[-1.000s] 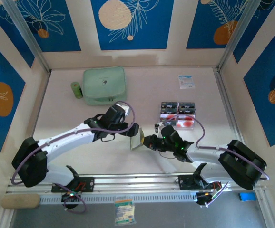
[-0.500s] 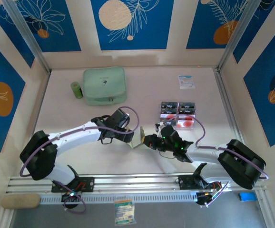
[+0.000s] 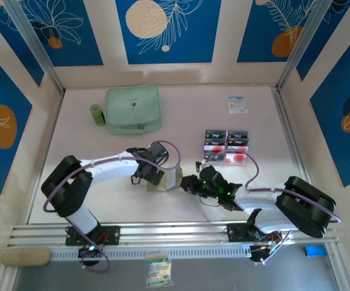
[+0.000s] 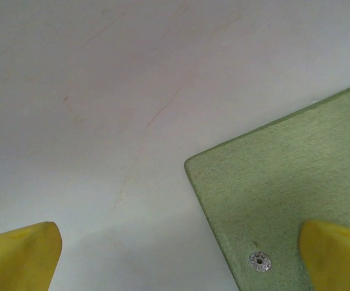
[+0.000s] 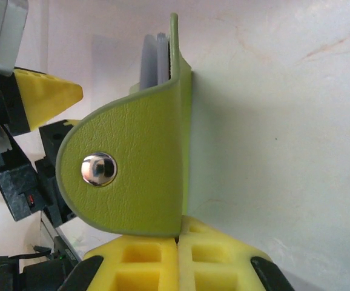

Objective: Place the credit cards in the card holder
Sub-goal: Open the card holder at the center of the table.

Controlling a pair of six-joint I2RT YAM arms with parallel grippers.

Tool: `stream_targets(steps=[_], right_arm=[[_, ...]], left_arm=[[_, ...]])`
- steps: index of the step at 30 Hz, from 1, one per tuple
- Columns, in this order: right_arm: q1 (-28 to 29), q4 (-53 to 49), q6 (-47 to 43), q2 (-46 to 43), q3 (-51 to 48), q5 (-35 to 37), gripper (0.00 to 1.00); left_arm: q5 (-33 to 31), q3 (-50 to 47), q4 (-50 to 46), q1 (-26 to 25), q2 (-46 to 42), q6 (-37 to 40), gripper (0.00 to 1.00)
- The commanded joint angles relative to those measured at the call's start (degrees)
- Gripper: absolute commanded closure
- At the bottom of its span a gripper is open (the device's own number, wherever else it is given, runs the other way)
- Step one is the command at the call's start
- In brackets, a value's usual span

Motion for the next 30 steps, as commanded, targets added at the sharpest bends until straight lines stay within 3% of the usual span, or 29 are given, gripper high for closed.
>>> stream_targets(steps=[1, 9, 16, 30], right_arm=[[1.78, 0.47, 2.05, 1.36, -0.26, 3.66, 1.0], [3.26, 0.46, 2.46, 2.98, 0.79, 5.54, 1.0], [3.46, 0.53, 2.53, 3.5, 1.15, 5.76, 1.0], [4.09, 1.4, 2.95, 4.93, 1.5, 6.02, 1.0]], left_arm=[[0.7, 3.15, -1.93, 1.7, -1.1, 0.95, 0.0], [11.93, 7.5, -0.68, 1.93, -7.81, -5.88, 0.0], [24.63, 7.25, 8.67, 1.4, -13.01, -16.51, 0.0], [31.16, -2.67, 35.39, -3.11, -14.4, -34.1, 0.0]])
